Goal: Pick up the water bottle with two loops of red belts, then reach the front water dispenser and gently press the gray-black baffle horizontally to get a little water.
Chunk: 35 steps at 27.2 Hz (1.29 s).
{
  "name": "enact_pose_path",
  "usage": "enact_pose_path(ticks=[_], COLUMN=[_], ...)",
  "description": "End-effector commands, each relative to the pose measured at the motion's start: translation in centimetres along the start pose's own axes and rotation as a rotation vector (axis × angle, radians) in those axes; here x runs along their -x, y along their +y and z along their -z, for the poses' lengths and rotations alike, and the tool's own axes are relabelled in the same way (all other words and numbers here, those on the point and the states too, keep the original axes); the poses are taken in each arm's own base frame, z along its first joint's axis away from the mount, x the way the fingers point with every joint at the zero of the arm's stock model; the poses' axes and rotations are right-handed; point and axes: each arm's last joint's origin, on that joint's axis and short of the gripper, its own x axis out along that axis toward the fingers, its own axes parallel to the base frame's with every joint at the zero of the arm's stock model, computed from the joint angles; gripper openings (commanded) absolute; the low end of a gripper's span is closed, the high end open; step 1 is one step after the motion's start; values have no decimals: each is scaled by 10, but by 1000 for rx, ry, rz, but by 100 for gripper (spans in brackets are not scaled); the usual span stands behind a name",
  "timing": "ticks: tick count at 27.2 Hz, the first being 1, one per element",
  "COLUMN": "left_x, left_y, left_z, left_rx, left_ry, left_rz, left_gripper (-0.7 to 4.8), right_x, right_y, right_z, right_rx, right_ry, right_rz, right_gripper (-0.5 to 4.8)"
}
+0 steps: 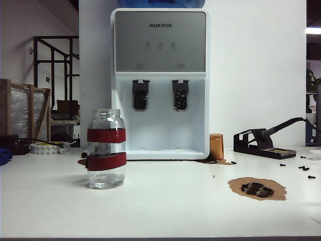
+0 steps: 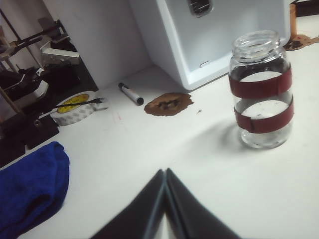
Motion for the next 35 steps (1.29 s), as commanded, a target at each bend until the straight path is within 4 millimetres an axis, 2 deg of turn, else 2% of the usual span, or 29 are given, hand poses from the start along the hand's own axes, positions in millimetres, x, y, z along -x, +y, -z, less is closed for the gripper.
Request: enact_pose_path(ticks=[1,10,11,14,17,18,20,21,22,23,24,26,31,33,35], left_x=[0,0,0,0,0,0,0,0,0,0,3,9,24,32,39], left_y=[0,-1,-1,-1,-1,-1,-1,-1,-1,0,2,8,18,23,28], left_z=[1,1,1,1,1,1,1,1,0,-2,-9,-25,-56,-70,-84], left_rx=[3,3,3,3,3,3,4,4,5,6,8,26,37,49,44], left_ry=[9,9,9,9,9,7,3,3,-2,-9,-15,-62,-172,-184,-143], left_rz=[18,17,17,17,19,27,37,35,33,30,29,24,59,59,91], left_gripper=[-1,-1,-1,-1,-1,-1,-1,-1,-1,-2,-1,-1,-2,-2,-2], right_x=[1,1,1,-3,-27,-43,-74,-83,-101,-108,-119,-128,-131,-136,-146], right_y=[1,1,2,8,12,13,11,9,5,2,-3,-9,-12,-13,-10], right_z=[-6,-5,-8,-33,-69,-84,-96,-96,-93,-90,-85,-80,-72,-59,-35], right_rx=[10,30,32,15,9,6,-7,-10,-14,-16,-5,40,97,79,50], right_ry=[-42,-39,-55,-82,-22,10,68,77,75,76,73,69,51,90,140], right_rz=[-4,-8,-17,-140,-281,-386,-556,-582,-612,-605,-532,-411,-319,-328,-373], right_gripper=[-2,-1,-2,-1,-1,-1,0,6,73,153,331,461,468,469,472])
